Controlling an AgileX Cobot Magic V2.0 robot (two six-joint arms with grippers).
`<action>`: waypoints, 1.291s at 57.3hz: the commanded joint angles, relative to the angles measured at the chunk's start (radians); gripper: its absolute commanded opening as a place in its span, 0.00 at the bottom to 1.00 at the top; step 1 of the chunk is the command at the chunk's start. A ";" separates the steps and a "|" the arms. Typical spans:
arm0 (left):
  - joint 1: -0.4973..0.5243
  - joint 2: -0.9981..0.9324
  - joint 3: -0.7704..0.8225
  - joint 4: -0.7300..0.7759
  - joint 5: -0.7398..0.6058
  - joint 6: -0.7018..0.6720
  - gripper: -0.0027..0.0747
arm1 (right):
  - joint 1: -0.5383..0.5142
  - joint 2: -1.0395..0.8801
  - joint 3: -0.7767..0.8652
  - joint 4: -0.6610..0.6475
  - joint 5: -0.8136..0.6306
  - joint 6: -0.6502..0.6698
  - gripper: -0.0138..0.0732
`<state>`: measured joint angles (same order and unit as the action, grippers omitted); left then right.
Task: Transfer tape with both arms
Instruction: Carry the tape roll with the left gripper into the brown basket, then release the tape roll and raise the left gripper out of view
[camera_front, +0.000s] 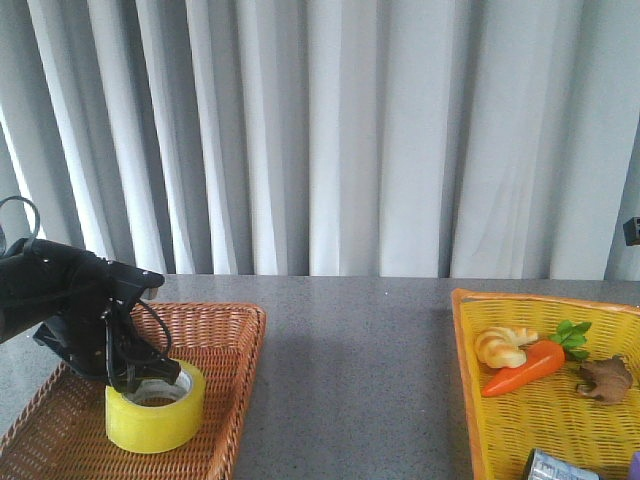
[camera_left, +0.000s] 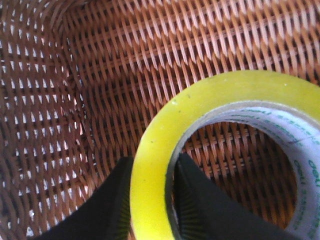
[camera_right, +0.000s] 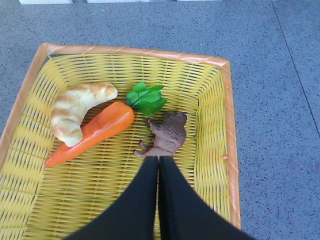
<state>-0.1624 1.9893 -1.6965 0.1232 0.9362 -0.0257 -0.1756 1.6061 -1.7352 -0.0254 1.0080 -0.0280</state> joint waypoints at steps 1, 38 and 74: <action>0.002 -0.051 -0.026 0.003 -0.082 -0.015 0.08 | -0.006 -0.040 -0.025 -0.003 -0.048 -0.001 0.15; 0.000 -0.046 -0.064 -0.005 -0.007 -0.039 0.73 | -0.006 -0.040 -0.025 -0.003 -0.048 -0.001 0.15; 0.000 -0.395 -0.298 -0.155 0.022 0.026 0.18 | -0.006 -0.040 -0.025 -0.003 -0.046 -0.001 0.15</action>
<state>-0.1624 1.6739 -1.9675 -0.0195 1.0092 0.0000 -0.1756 1.6061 -1.7352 -0.0254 1.0085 -0.0280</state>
